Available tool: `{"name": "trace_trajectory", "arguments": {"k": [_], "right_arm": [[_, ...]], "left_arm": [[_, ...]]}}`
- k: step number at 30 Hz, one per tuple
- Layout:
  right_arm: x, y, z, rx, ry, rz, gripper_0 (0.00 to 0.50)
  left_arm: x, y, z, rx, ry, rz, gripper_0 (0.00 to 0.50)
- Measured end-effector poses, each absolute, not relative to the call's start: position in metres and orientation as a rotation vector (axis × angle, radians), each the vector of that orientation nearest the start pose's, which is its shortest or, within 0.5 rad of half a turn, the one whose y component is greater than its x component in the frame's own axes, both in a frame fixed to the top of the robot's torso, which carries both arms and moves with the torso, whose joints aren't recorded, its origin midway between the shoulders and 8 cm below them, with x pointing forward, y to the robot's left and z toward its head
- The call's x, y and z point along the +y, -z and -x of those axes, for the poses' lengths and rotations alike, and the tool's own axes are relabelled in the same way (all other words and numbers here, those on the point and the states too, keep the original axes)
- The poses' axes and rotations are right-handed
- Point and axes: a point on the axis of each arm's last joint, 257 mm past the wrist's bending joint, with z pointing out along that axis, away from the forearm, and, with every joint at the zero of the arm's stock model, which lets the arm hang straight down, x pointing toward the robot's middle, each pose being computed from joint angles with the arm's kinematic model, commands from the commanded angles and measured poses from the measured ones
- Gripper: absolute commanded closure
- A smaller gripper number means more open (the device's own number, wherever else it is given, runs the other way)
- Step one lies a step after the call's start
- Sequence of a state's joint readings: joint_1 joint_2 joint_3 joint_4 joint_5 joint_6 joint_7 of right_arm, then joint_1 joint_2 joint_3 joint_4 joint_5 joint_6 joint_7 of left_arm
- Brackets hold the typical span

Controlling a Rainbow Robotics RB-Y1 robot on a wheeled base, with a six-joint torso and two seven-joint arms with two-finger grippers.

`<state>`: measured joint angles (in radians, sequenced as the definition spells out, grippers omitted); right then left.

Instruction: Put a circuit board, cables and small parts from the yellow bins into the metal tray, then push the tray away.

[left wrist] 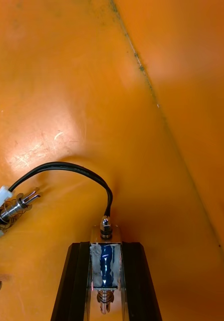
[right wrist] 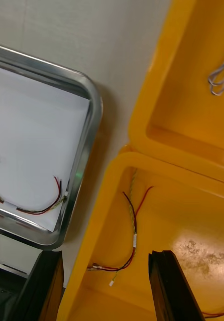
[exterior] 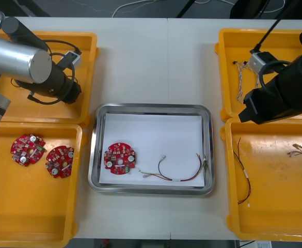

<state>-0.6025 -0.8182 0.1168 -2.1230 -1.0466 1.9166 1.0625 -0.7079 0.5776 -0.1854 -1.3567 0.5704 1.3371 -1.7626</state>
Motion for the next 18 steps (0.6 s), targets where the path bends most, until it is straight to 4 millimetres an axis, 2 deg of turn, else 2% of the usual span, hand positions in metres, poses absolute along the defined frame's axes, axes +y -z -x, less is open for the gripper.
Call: {"name": "trace_trajectory", "arguments": {"k": [5, 10, 18], "right_arm": [[-0.248, 0.124, -0.411, 2.707, -0.113, 0.223, 0.000], [-0.270, 0.122, -0.420, 2.702, -0.114, -0.062, 0.000], [-0.297, 0.115, -0.434, 2.679, -0.114, -0.209, 0.000]], "left_arm": [[0.272, 0.212, -0.590, 2.454, -0.122, -0.595, 0.500], [0.270, 0.212, -0.589, 2.455, -0.113, -0.594, 0.500], [0.269, 0.210, -0.589, 2.454, -0.090, -0.585, 0.500]]}}
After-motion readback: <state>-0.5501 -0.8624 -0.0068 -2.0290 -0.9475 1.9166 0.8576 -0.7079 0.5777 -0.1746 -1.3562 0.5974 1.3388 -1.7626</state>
